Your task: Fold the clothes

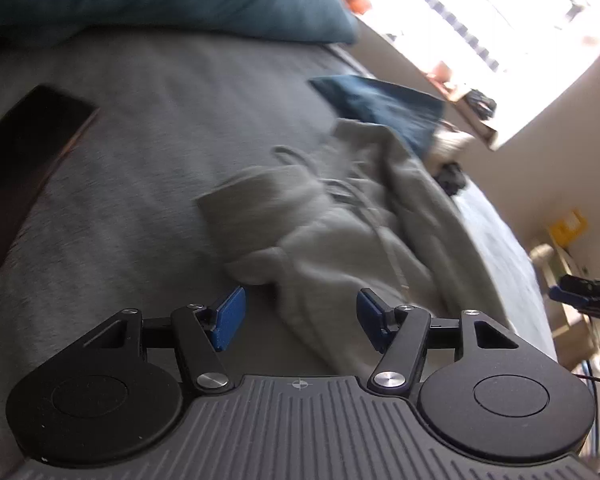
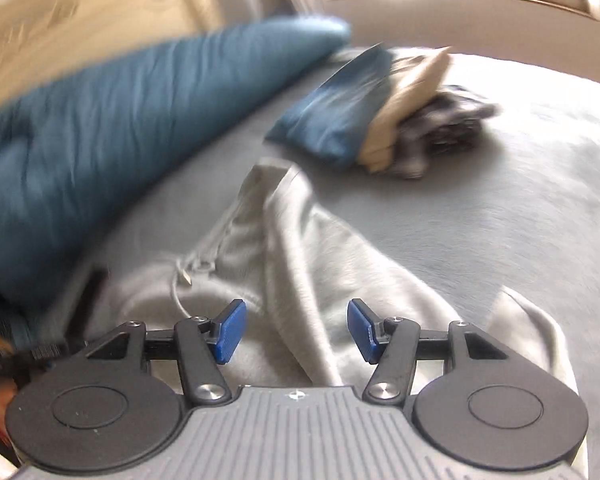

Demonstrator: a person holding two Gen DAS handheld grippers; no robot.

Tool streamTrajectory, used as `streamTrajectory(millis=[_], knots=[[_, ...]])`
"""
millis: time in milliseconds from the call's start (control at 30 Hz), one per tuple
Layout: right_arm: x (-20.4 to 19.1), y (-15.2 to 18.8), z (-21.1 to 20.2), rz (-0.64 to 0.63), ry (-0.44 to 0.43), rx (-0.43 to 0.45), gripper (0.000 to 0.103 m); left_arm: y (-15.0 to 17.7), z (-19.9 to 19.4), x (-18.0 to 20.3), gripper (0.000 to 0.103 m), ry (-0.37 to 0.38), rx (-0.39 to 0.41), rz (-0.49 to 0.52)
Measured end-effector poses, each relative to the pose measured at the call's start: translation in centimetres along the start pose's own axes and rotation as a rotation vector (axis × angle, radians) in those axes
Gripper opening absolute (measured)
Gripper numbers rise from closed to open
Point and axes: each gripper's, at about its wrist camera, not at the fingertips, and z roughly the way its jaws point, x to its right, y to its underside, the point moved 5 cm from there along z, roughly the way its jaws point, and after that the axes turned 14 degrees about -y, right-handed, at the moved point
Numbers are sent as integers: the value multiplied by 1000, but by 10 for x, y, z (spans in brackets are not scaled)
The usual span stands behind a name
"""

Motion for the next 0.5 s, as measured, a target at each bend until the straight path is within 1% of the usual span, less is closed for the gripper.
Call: streamTrajectory(millis=[33, 100, 167, 233, 267, 300, 333, 367, 400, 467, 500], knots=[[3, 6, -3, -5, 15, -10, 59, 0, -1, 9, 61, 10, 8, 37], [5, 20, 7, -56, 78, -72, 60, 1, 2, 31, 61, 2, 29, 122], [5, 38, 23, -120, 117, -132, 60, 2, 9, 55, 61, -23, 44, 210], [7, 51, 41, -189, 159, -169, 57, 3, 16, 79, 61, -59, 54, 279], [8, 56, 47, -210, 178, -174, 48, 4, 19, 91, 61, -80, 55, 311], [10, 62, 54, -222, 204, -186, 29, 5, 24, 99, 61, -108, 41, 333], [12, 66, 57, -224, 223, -190, 19, 7, 31, 103, 61, -147, 13, 344], [14, 66, 56, -220, 229, -175, 9, 9, 37, 107, 62, -186, -15, 356], [15, 66, 54, -214, 233, -153, 5, 10, 44, 110, 61, -224, -43, 367], [14, 60, 42, -227, 254, -102, 4, 14, 55, 116, 61, -298, -97, 385], [14, 57, 36, -236, 266, -76, 4, 16, 59, 114, 61, -321, -118, 383]])
